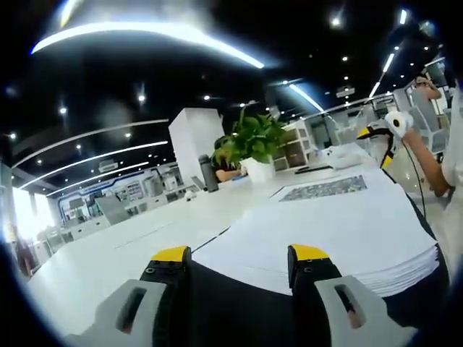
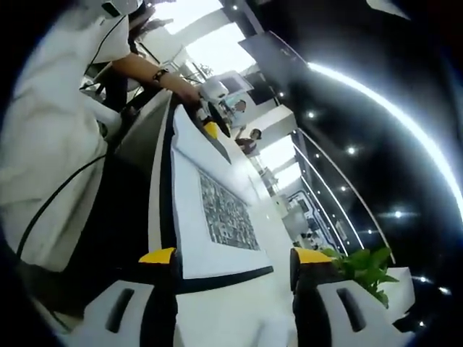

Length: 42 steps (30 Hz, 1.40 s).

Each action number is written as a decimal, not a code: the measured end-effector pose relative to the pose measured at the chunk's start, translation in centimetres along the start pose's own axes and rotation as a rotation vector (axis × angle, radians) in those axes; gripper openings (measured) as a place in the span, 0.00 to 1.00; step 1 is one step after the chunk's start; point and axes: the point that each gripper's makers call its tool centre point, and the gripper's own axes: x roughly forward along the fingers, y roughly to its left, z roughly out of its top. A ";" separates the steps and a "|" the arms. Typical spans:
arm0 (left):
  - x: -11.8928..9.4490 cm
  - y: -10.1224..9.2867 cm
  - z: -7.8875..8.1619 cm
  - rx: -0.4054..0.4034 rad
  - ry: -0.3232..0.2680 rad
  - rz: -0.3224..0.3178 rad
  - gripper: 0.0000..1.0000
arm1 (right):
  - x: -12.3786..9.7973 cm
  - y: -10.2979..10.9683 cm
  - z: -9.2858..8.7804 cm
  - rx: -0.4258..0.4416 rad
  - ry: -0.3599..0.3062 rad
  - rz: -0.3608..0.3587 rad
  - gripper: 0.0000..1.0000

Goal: Flip through the bound document one page at a time

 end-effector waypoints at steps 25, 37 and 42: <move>0.1 -0.3 0.1 0.004 0.001 -0.004 0.54 | -0.2 -0.9 -0.1 0.012 -0.018 -0.028 0.62; 0.1 -0.2 0.2 0.003 0.000 -0.004 0.54 | 0.0 -0.3 0.0 0.012 -0.013 -0.007 0.63; 0.1 -0.4 0.2 0.001 -0.002 -0.006 0.55 | -0.1 -0.5 0.0 0.019 -0.018 -0.013 0.63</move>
